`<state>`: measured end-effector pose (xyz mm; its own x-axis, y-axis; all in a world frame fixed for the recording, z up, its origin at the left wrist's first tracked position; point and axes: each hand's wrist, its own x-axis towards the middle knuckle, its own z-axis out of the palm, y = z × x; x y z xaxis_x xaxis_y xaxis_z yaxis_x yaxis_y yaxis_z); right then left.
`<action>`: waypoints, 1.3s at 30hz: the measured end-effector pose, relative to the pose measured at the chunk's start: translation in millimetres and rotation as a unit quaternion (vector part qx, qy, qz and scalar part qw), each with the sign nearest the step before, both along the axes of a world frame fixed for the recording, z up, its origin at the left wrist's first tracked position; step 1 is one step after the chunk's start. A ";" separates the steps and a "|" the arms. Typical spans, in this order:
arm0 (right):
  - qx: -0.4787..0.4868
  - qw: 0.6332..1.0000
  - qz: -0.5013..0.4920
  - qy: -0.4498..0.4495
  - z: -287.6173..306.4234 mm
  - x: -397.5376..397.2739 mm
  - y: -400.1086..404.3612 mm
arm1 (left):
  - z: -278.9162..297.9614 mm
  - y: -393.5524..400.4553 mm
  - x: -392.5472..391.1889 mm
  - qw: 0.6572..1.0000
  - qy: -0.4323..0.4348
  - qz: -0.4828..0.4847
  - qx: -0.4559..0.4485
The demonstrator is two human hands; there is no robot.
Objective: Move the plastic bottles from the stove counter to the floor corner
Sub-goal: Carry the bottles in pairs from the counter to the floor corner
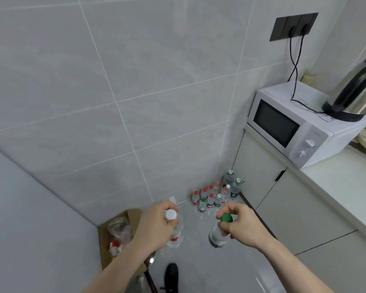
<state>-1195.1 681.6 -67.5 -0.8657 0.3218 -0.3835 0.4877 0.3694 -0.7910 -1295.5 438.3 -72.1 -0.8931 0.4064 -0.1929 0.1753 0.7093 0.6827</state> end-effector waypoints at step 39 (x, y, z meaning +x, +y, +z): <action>-0.172 0.923 -0.246 -0.240 -349.5 -309.4 150.3 | -350.6 221.1 -367.6 0.929 -0.112 -0.170 -0.308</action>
<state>-1504.5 832.0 -417.0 -0.3509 0.4186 -0.8376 0.8540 -0.2238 -0.4696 -1663.0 659.4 -422.7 -0.6423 0.4086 -0.6485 0.3629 0.9073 0.2122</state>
